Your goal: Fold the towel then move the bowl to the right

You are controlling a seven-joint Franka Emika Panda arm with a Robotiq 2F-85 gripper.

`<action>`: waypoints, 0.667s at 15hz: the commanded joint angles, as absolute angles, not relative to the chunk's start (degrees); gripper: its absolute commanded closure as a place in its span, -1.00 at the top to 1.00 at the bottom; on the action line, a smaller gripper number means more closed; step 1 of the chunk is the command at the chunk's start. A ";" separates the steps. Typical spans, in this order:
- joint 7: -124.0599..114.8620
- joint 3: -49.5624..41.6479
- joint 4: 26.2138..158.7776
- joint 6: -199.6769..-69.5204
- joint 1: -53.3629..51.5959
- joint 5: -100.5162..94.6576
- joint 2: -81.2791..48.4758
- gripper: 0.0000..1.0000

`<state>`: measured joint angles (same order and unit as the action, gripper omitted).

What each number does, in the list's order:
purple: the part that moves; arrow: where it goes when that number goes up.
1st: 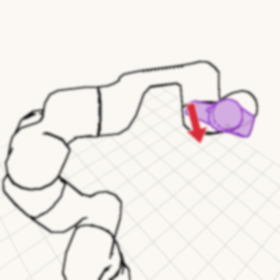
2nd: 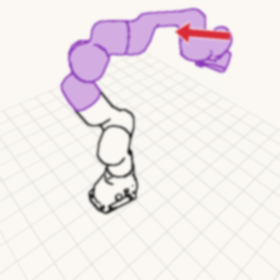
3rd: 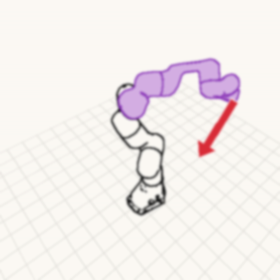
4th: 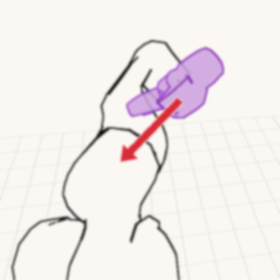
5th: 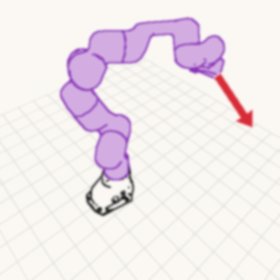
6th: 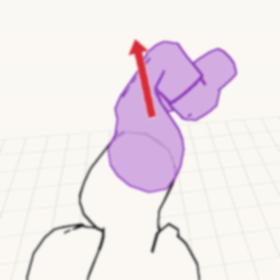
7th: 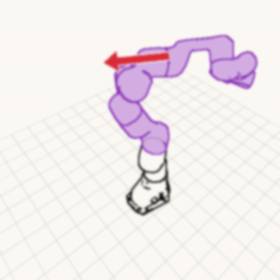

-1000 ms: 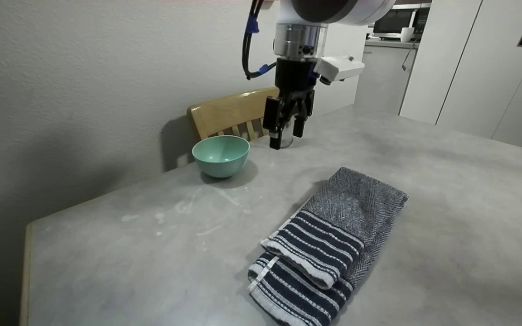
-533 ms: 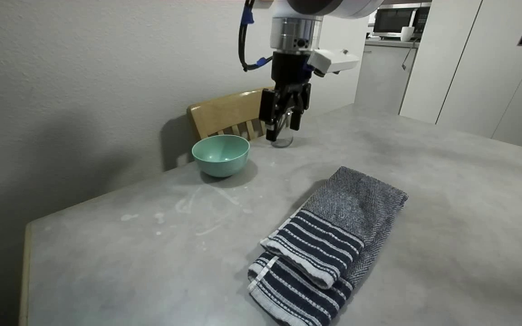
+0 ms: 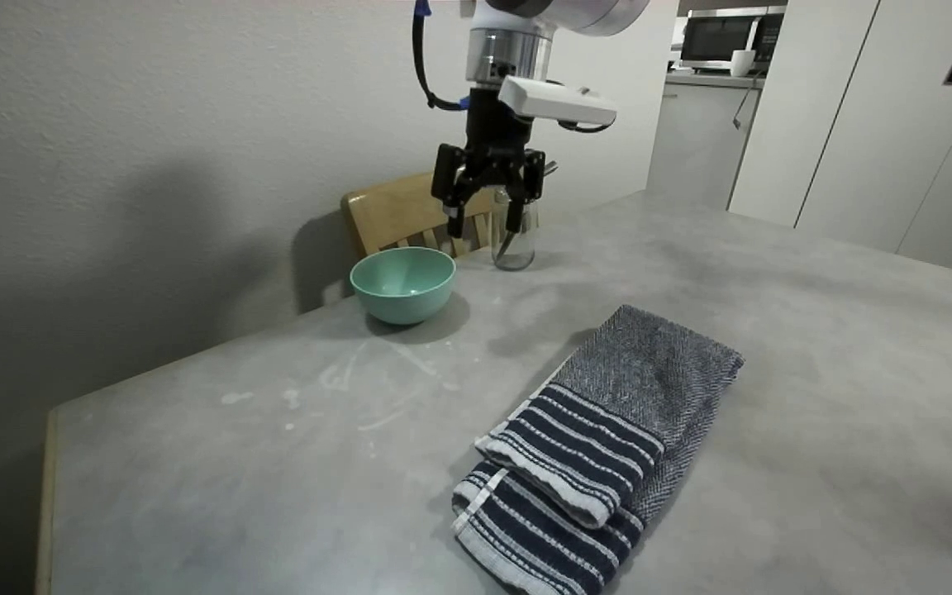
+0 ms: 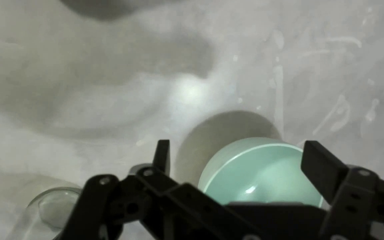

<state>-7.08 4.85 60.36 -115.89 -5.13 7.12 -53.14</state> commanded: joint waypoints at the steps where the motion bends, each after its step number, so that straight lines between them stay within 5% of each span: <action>1: -8.76 4.59 57.45 -114.51 -5.45 7.62 -54.91 1.00; 10: -13.98 2.27 47.07 -111.30 -9.04 4.28 -63.14 1.00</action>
<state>-12.25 3.94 52.13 -113.54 -7.13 6.10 -59.67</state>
